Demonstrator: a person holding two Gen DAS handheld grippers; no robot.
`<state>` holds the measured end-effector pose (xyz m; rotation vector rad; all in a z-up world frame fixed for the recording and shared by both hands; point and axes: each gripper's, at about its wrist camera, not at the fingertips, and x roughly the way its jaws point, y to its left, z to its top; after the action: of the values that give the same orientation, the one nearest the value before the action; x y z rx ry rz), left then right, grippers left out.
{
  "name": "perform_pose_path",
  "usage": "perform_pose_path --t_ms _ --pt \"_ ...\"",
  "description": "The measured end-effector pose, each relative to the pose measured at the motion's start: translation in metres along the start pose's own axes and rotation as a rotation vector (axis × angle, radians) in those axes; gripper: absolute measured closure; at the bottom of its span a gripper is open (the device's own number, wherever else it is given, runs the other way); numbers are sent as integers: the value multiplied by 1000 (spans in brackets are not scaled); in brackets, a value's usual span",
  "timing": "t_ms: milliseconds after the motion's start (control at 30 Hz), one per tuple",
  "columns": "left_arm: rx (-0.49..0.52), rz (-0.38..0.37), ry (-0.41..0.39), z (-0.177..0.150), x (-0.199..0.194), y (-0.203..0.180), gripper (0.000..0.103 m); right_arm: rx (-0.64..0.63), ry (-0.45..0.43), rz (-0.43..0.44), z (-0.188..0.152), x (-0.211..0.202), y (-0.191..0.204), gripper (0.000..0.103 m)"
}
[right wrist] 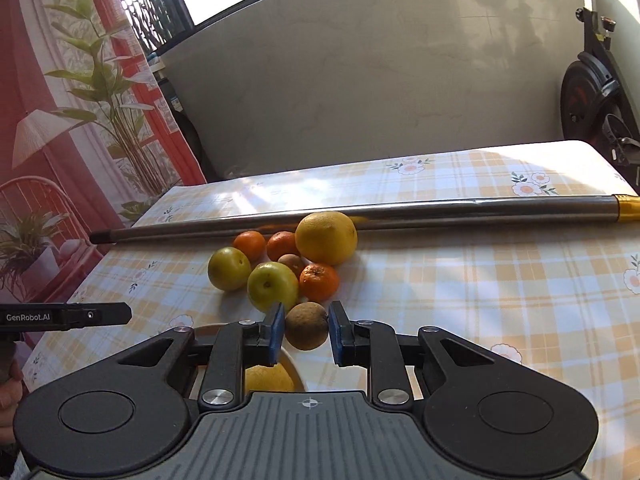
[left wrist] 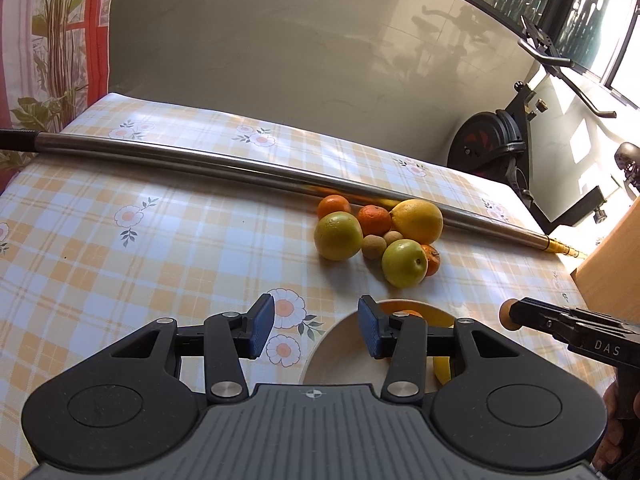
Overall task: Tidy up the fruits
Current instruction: 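Carry the kiwi over the white plate and open the right gripper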
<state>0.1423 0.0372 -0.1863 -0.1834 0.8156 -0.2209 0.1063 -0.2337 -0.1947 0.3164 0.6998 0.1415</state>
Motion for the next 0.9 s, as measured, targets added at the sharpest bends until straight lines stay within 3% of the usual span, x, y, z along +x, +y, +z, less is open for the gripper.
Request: perform_pose_path --t_ms 267,500,900 --pt "9 -7 -4 -6 -10 -3 54 -59 120 -13 -45 -11 27 82" --pt "10 -8 -7 -10 -17 -1 54 -72 176 -31 -51 3 33 81" --pt "-7 7 -18 -4 -22 7 51 -75 115 -37 -30 -14 27 76"
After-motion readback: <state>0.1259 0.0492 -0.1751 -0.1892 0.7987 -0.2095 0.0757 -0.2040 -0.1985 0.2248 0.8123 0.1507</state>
